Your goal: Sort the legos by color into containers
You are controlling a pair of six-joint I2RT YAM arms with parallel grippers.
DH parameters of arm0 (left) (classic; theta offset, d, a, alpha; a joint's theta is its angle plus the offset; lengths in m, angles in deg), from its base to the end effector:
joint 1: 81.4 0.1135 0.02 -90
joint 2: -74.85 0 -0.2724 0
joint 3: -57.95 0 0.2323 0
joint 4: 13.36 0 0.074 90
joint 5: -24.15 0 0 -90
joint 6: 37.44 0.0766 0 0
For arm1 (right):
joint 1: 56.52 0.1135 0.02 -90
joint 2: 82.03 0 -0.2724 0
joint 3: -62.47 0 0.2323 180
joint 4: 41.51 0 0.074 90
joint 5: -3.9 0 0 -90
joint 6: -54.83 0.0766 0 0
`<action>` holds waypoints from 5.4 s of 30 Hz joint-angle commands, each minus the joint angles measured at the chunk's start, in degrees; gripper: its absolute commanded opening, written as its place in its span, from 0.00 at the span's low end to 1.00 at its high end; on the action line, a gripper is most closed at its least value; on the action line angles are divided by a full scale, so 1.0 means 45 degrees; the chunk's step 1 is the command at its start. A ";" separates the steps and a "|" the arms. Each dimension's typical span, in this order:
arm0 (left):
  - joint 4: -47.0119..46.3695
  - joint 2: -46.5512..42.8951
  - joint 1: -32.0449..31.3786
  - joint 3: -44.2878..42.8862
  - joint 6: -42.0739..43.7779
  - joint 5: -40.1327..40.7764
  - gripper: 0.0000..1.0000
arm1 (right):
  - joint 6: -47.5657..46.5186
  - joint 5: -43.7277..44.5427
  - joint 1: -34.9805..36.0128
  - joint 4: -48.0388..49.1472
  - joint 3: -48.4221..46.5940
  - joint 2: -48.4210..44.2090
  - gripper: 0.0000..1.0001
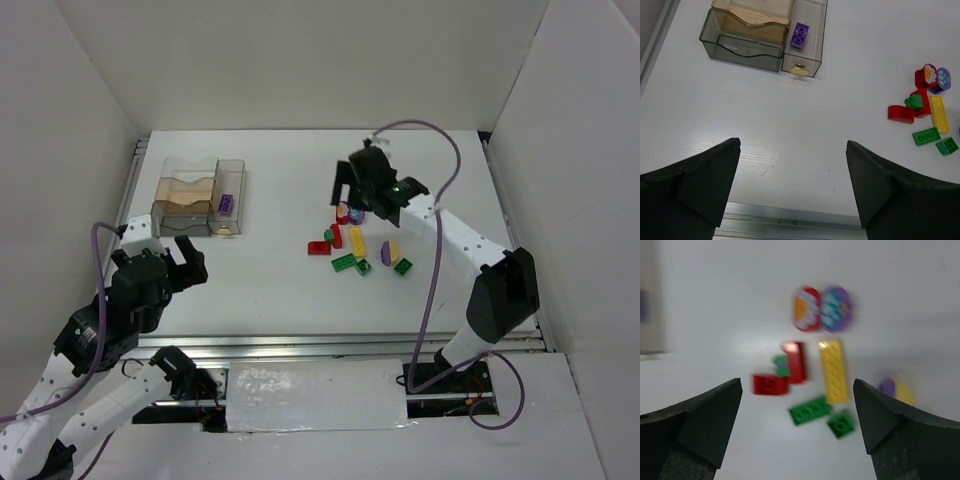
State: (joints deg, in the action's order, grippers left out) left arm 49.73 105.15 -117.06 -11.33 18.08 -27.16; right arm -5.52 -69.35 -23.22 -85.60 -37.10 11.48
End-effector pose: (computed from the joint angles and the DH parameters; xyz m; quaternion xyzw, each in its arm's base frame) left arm 0.0990 -0.0121 0.3424 -0.1720 0.7936 -0.0673 0.5797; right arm 0.3329 0.1922 0.3191 0.0355 0.8909 0.1147 0.4380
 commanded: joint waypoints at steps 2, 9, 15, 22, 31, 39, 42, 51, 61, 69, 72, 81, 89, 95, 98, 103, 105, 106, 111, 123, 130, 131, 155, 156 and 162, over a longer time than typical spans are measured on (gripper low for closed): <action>-0.0595 0.0199 0.0053 0.0036 0.0279 -0.0201 1.00 | -0.0454 -0.0925 -0.1498 -0.0523 0.3443 -0.1325 0.99; -0.0576 0.0551 0.0053 0.0017 0.0318 -0.0279 1.00 | -0.0887 -0.1205 -0.2555 -0.0286 0.5205 -0.1329 0.99; -0.0615 0.0571 0.0053 0.0036 0.0357 -0.0318 0.99 | -0.0924 -0.1866 -0.3239 0.0105 0.5441 -0.0509 0.94; -0.0693 0.0629 0.0053 0.0056 0.0435 -0.0455 1.00 | -0.1120 -0.1497 -0.3357 0.0065 0.5108 0.0390 0.85; -0.0732 0.0707 0.0053 0.0075 0.0455 -0.0514 1.00 | -0.1275 -0.1555 -0.3279 0.0396 0.4795 0.0724 0.56; -0.0732 0.1058 0.0053 0.0036 0.0475 -0.0572 0.99 | -0.1491 -0.1418 -0.3143 0.0494 0.4756 0.0431 0.03; -0.0732 0.1214 0.0053 -0.0002 0.0475 -0.0572 1.00 | -0.1433 -0.1127 -0.2636 0.0515 0.4932 -0.0388 0.02; -0.1683 0.2288 0.0053 -0.1310 -0.0851 -0.4354 0.99 | -0.0888 -0.0286 0.2830 0.1488 0.5673 -0.4645 0.02; -0.4557 0.2582 0.0053 -0.0844 -0.3488 -0.8930 0.99 | -0.0963 0.0984 0.7598 0.3620 0.5851 -0.6700 0.01; -0.5908 0.2660 0.0053 0.0543 -0.4174 -1.0453 0.91 | -0.1335 0.2584 0.9221 0.4088 0.4854 -0.5859 0.01; -0.6180 0.2582 0.0053 0.0778 -0.4213 -1.1018 0.89 | -0.1490 0.2722 0.9260 0.4401 0.4913 -0.5898 0.01; -0.7490 0.2484 0.0053 0.1638 -0.4330 -1.2466 0.60 | -0.1667 0.3054 0.9241 0.4440 0.4483 -0.5781 0.01; -0.8736 0.2426 0.0053 0.2027 -0.3998 -1.3228 0.25 | -0.1589 0.2314 0.9221 0.4578 0.4151 -0.5488 0.04; -0.8312 0.1763 0.0053 0.1873 -0.3374 -1.2156 0.00 | -0.1199 -0.0768 0.8445 0.5417 0.5282 -0.6521 1.00; -0.7998 0.1411 0.0053 0.1755 -0.2964 -1.1803 0.00 | -0.0828 -0.3073 0.7526 0.5496 0.6121 -0.7536 1.00; -0.8365 0.0728 0.0053 0.1910 -0.1481 -1.2620 0.00 | -0.0788 -0.8050 0.4928 0.6470 0.8367 -1.0328 1.00; -0.8991 0.0318 0.0053 0.2164 -0.1052 -1.4082 0.00 | -0.0690 -0.9890 0.4419 0.7405 0.8972 -1.1225 1.00; -0.9632 0.0200 0.0053 0.2378 -0.0933 -1.4571 0.00 | -0.0690 -1.0107 0.4378 0.7448 0.8994 -1.1346 1.00; -1.1686 -0.0289 0.0053 0.3062 -0.1165 -1.7523 0.00 | -0.0457 -1.1006 0.4378 0.8169 0.8800 -1.0568 0.99; -1.2588 0.0023 0.0053 0.3415 -0.1596 -1.8365 0.00 | -0.0338 -1.1731 0.5100 1.0144 0.7940 -0.8164 0.52; -1.1846 0.0082 0.0053 0.3298 -0.1108 -1.7780 0.00 | -0.0377 -1.1496 0.5081 1.0944 0.8682 -0.8983 0.00; -1.1691 0.0101 0.0053 0.3163 -0.0914 -1.7412 0.00 | -0.0455 -1.1400 0.5081 1.0925 0.8798 -0.9100 0.00; -0.5651 1.1497 0.5091 -0.4843 0.0434 -0.2896 0.00 | 0.0306 -0.5421 0.3323 0.7371 1.0283 -1.1405 0.00; -0.6292 1.2030 0.5228 -0.5175 0.1074 -0.2935 0.00 | 0.0306 -0.5500 0.3323 0.7332 1.0380 -1.1445 0.00; -0.7741 1.5742 0.5893 -0.7967 0.3539 -0.4536 0.00 | 0.0170 -0.5792 0.3498 0.7234 1.0811 -1.1757 0.00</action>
State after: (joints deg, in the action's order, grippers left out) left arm 22.29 172.95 -91.03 -41.95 26.63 -44.29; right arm -4.54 -94.75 -8.10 -53.34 10.92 -40.34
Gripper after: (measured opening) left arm 0.476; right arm 0.436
